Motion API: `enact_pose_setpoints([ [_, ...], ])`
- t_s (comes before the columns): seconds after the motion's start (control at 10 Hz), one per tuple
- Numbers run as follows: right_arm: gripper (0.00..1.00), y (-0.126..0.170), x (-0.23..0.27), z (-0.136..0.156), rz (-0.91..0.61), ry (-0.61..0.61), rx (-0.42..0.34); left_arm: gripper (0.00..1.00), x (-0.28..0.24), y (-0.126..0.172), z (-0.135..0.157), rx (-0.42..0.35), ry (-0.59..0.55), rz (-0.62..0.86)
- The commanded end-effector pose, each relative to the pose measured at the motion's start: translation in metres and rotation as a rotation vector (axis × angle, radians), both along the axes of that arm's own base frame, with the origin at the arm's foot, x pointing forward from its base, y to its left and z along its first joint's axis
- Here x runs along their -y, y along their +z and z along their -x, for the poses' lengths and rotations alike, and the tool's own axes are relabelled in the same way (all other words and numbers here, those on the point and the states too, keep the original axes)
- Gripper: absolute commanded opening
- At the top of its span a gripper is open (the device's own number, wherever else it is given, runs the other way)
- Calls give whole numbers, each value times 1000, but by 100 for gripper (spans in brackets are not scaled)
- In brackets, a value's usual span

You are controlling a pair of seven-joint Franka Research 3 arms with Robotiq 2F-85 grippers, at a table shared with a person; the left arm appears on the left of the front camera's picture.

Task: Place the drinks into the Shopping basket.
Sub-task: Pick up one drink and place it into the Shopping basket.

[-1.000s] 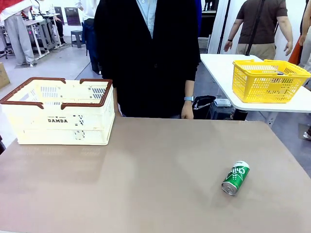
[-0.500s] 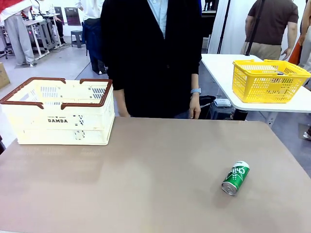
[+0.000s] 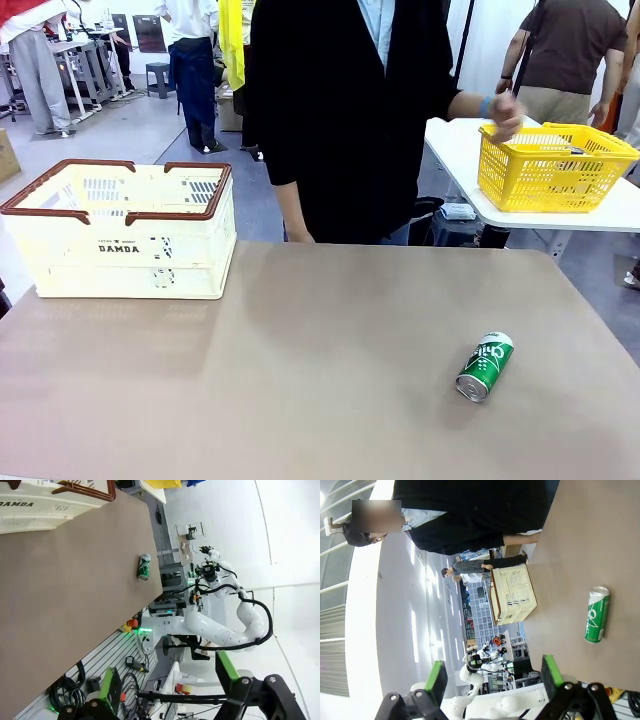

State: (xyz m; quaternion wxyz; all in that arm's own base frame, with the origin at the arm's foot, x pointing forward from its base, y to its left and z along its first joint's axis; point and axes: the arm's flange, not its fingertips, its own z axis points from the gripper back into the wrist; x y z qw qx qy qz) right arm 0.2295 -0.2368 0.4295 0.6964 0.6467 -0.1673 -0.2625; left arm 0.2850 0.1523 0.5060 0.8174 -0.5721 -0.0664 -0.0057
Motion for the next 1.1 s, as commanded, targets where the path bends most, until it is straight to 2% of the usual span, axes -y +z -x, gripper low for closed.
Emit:
enact_pose_setpoints([
  [0.0, 100, 4, 0, 1, -8, 1, 14, 100, 0, 2, 1, 14, -7, 11],
  [0.4, 100, 0, 0, 0, 0, 0, 0, 100, 0, 2, 1, 14, -7, 11],
  [0.5, 100, 10, -22, -7, 108, 44, -34, 100, 0, 2, 1, 14, -7, 11],
  [0.7, 100, 16, -99, -53, 423, 234, -180, 100, 0, 2, 1, 14, -7, 11],
  [0.8, 100, 11, -133, -69, 596, 335, -250, 100, 0, 2, 1, 14, -7, 11],
  [1.0, 100, -6, -189, -87, 857, 427, -307, 100, 0, 2, 1, 14, -7, 11],
])
